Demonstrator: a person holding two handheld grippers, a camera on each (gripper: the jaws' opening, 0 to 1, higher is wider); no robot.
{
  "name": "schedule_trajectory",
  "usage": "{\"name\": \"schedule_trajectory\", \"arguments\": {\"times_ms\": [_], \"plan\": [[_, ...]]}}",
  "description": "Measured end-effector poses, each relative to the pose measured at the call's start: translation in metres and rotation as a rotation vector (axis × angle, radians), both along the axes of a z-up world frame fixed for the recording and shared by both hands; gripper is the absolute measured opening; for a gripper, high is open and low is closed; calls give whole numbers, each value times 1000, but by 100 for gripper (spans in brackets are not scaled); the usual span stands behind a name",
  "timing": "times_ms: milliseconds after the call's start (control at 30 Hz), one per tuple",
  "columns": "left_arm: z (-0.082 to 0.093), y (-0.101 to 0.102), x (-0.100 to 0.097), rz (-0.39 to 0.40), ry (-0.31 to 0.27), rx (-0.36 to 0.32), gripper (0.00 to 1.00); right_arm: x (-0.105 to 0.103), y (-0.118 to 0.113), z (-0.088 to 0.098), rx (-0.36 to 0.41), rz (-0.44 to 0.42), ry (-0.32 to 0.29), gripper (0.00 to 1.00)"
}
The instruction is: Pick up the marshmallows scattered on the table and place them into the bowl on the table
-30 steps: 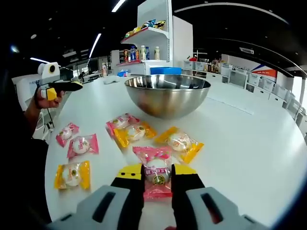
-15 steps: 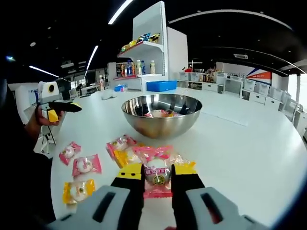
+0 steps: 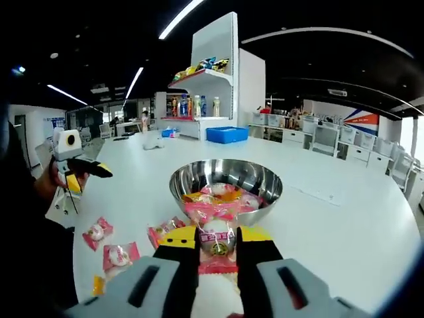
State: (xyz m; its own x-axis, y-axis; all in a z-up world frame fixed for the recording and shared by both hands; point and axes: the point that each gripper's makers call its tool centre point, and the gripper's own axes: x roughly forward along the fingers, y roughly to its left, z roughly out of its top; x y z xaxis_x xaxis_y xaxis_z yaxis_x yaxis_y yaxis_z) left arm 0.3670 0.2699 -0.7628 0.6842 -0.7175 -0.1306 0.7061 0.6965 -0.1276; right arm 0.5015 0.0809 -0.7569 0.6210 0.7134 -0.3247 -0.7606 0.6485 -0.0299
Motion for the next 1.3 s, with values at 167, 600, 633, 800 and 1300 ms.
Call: {"name": "schedule_trajectory", "arguments": {"times_ms": [167,600,633,800,1300], "plan": [[-2,3,-1,2,5,1,53,12,7,6,-6,12,5,21],[-4,1,-1,-6,11,3,53,41,20,15,-34,37,-8,21],[-4,1,-1,-6,12,3,53,43,21,16,-35,39,-8,21],[-3,3,-1,-3,11,7,53,53,27,20,-42,37,-12,21],[-4,-3,1,-12,18,18,53,74,43,21,-87,26,-29,21]]}}
